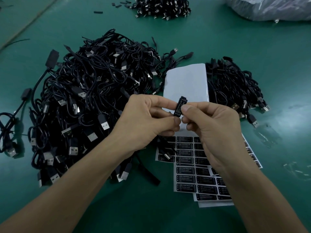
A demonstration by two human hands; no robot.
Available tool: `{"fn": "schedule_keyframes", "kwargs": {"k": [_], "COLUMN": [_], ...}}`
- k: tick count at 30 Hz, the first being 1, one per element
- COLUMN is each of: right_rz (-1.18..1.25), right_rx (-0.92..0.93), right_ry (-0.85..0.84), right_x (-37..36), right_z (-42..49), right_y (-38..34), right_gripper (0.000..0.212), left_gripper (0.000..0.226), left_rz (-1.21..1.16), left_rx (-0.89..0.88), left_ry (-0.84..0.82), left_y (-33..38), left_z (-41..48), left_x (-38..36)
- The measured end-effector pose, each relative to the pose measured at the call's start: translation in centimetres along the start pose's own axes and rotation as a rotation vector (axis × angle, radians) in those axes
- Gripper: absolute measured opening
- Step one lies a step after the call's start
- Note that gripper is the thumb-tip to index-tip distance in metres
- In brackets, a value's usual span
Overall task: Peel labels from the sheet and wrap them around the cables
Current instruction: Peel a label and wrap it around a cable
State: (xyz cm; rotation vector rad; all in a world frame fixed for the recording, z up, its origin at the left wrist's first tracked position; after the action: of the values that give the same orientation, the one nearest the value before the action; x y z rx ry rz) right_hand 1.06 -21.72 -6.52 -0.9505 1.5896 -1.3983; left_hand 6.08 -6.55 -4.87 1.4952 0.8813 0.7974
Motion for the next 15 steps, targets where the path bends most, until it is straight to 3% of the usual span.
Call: {"fn": "schedule_keyframes", "kwargs": {"k": [15], "right_rz": [-0.030], "right_rx": [0.035], "right_ry": [0.051], "right_x": [-0.40], "right_z": [-0.27], "right_y": [-0.30], "right_gripper": [0.012], "left_gripper": [0.023], "left_rz": [-0.014], "left_rx": [-0.006], "left_ry": [-0.011], "left_y": [0.00], "left_z": [-0.02], "left_x": [0.00]}}
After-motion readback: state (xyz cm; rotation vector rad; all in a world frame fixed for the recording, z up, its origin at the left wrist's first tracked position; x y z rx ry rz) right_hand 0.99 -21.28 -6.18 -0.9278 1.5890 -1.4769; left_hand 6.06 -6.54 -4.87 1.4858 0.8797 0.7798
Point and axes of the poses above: each hand's wrist, its own z-axis towards the middle knuckle, its own x-axis out of the back of the hand, y = z × x, the point moved 2 cm from there along z, towards the middle knuckle, and after that the axes turned 1 degree about -z, right-handed, at the moved point
